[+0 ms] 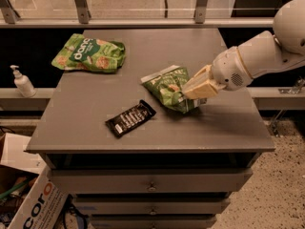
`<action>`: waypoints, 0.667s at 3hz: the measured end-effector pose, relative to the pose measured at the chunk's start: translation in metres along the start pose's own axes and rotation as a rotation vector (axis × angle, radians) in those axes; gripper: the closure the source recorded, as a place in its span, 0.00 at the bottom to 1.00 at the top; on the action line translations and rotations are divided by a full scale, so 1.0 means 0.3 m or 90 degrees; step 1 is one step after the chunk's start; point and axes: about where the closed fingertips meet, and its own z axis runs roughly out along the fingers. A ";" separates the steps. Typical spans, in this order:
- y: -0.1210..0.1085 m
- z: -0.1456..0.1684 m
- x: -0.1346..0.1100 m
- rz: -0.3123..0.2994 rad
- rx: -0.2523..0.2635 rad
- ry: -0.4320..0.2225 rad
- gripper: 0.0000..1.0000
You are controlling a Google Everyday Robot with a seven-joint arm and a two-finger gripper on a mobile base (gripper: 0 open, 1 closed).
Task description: Move green jalapeno chip bag near rxbar chocolate
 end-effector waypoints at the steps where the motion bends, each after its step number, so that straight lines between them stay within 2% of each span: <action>1: 0.105 0.023 -0.068 -0.062 -0.011 -0.007 1.00; 2: 0.191 0.064 -0.103 -0.120 -0.028 0.002 1.00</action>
Offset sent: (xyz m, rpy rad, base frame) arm -0.0728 0.0658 0.0066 -0.0600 -0.1583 0.2424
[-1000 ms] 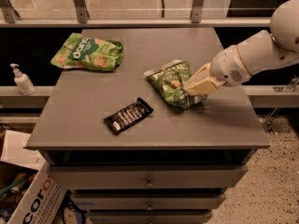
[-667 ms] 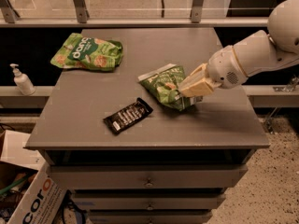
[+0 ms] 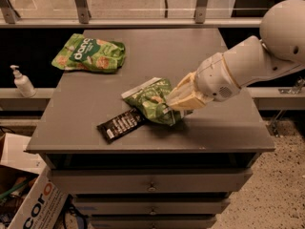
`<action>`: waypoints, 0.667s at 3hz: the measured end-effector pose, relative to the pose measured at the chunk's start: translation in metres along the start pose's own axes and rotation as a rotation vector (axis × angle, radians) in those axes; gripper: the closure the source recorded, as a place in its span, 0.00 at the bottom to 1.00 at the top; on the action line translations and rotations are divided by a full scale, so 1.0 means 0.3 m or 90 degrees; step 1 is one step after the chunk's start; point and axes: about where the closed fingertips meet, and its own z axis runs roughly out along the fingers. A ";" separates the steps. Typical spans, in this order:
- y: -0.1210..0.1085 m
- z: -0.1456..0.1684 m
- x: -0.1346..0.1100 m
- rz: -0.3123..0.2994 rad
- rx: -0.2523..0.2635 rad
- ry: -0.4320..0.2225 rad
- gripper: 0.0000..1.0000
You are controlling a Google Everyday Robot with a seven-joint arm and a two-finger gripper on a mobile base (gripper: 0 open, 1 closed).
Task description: Move green jalapeno chip bag near rxbar chocolate
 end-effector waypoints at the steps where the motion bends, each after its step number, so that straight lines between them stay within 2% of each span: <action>1: 0.063 0.049 -0.027 -0.043 -0.022 0.016 0.87; 2: 0.076 0.064 -0.044 -0.057 -0.031 0.024 0.64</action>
Offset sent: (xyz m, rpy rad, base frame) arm -0.0263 0.0399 0.0060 -0.0679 -0.0660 0.1425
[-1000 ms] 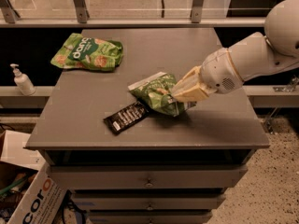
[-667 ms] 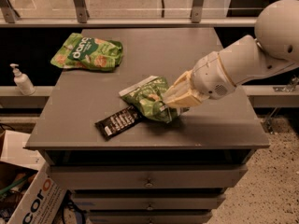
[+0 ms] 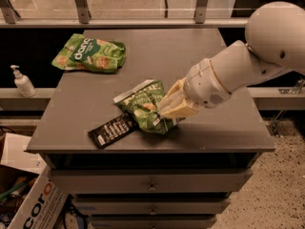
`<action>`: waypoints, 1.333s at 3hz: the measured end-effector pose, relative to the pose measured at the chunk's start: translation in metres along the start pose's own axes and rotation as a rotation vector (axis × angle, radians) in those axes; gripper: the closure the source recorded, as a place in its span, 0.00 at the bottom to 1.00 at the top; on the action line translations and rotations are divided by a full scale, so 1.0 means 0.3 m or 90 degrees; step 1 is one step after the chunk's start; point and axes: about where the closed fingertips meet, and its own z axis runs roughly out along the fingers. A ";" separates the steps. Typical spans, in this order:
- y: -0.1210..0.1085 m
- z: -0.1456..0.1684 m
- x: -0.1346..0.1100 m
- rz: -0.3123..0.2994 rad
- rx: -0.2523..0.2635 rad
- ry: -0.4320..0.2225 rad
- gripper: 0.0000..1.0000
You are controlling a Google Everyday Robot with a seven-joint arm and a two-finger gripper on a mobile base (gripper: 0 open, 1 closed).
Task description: Move green jalapeno chip bag near rxbar chocolate
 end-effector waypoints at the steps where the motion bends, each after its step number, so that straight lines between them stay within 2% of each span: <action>1: 0.004 0.002 -0.042 -0.022 -0.005 0.004 0.41; 2: 0.001 0.001 -0.074 -0.038 -0.009 0.005 0.18; 3: -0.007 -0.014 -0.098 -0.048 -0.005 0.003 0.00; 4: -0.035 -0.086 -0.111 -0.051 0.025 -0.005 0.00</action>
Offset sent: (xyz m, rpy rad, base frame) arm -0.0023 0.0205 0.0220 -0.0171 -0.0444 0.0705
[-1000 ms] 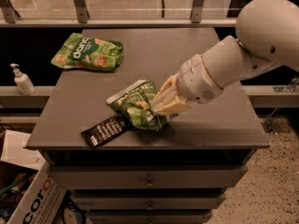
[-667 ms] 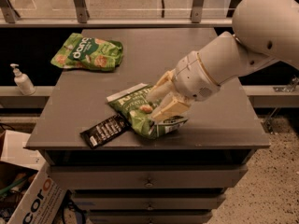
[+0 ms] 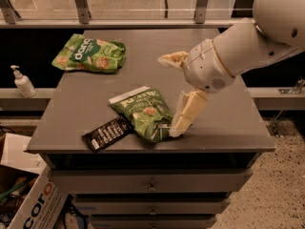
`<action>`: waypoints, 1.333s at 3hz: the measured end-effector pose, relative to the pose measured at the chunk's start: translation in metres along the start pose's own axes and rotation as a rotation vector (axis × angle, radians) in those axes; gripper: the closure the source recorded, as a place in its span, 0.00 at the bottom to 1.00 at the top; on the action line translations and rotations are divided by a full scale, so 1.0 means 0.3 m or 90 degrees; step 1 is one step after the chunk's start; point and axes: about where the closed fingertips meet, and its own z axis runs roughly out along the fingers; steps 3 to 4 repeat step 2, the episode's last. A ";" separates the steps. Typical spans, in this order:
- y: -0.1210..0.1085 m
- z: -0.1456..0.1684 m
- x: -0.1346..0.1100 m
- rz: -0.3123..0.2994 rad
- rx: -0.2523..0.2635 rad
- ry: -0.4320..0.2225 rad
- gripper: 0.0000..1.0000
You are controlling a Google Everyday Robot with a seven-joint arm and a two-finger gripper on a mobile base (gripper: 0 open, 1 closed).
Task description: Move green jalapeno chip bag near rxbar chocolate
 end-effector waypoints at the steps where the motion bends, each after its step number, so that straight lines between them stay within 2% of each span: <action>1: -0.067 -0.126 0.000 -0.004 0.061 -0.039 0.00; 2: -0.141 -0.284 0.018 0.013 0.154 -0.082 0.00; 4: -0.141 -0.284 0.018 0.013 0.154 -0.082 0.00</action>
Offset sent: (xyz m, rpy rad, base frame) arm 0.0568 -0.1202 0.1112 0.3142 -0.2502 -0.3027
